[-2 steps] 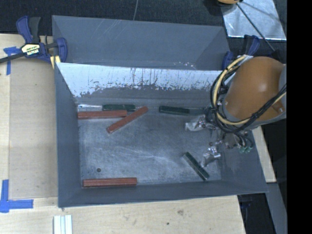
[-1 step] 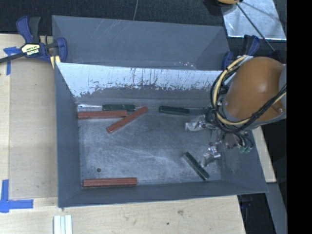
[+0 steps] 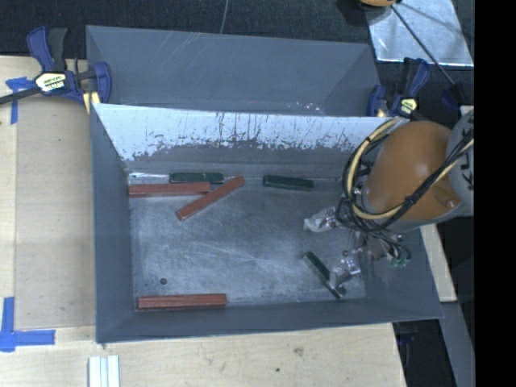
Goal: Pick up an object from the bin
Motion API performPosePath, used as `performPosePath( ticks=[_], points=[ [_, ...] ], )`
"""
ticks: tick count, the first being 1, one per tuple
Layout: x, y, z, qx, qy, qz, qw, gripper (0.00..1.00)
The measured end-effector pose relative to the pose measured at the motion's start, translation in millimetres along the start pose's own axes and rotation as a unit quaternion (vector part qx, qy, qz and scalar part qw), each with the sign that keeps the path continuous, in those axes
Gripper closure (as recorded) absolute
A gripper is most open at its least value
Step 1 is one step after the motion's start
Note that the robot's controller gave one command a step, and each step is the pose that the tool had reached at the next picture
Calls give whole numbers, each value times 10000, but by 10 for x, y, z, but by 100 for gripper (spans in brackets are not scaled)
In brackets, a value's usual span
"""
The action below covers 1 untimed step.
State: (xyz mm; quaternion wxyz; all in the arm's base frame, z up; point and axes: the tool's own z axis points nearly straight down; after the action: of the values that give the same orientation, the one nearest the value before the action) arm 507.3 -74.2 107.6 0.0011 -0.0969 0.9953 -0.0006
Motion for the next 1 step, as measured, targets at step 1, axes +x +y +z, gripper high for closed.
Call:
performPosePath(
  ticks=[1],
  points=[
    [-25,-87,302,20,-93,-436,9990,100]
  ],
)
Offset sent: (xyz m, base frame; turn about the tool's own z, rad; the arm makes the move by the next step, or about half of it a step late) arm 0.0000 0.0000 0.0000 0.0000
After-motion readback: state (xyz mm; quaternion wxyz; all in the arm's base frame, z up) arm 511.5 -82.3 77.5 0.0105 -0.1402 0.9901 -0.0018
